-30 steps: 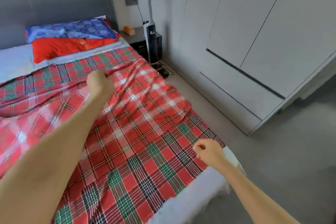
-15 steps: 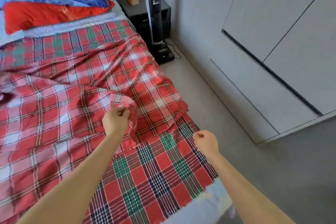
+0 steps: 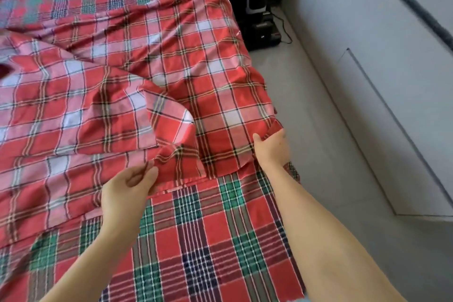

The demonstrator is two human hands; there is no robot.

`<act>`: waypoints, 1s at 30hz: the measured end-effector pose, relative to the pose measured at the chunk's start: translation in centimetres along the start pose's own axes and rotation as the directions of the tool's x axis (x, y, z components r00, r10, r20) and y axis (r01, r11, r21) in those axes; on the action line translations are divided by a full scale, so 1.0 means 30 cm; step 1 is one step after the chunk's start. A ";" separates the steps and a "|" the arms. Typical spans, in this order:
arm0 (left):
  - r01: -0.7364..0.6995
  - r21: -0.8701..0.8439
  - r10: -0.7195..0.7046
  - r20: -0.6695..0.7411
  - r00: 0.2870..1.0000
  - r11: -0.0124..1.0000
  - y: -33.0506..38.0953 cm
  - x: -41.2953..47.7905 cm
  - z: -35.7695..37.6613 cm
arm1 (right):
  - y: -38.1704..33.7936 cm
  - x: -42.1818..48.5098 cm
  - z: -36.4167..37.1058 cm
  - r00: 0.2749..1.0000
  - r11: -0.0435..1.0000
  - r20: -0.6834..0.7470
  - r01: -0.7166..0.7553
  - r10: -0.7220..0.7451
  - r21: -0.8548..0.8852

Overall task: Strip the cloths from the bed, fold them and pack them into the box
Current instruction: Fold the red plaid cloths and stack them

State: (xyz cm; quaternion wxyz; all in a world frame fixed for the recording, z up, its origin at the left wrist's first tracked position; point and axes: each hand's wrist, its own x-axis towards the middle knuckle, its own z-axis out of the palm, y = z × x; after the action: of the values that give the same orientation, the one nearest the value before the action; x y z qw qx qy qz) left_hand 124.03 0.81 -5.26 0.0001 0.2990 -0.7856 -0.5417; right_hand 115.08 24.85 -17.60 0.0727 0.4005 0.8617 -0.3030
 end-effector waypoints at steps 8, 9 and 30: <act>-0.006 -0.017 0.006 -0.009 1.000 1.000 -0.013 0.072 0.022 | 0.036 0.057 -0.054 0.997 0.971 -0.071 -0.025 0.043 0.238; -0.015 -0.026 0.015 0.003 1.000 1.000 0.004 0.061 0.018 | 0.025 0.035 -0.077 0.994 0.951 -0.106 0.025 0.008 0.308; -0.594 0.088 0.593 0.032 0.804 0.800 0.784 -0.260 -1.005 | -0.657 -1.106 -0.738 0.515 0.487 -0.565 0.846 -0.645 0.217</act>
State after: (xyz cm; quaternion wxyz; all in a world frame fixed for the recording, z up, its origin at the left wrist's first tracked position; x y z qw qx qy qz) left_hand 129.17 -15.68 29.75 0.1543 0.0371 -0.8643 -0.4773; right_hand 125.40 6.50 21.59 -0.3510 0.0320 0.8414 -0.4096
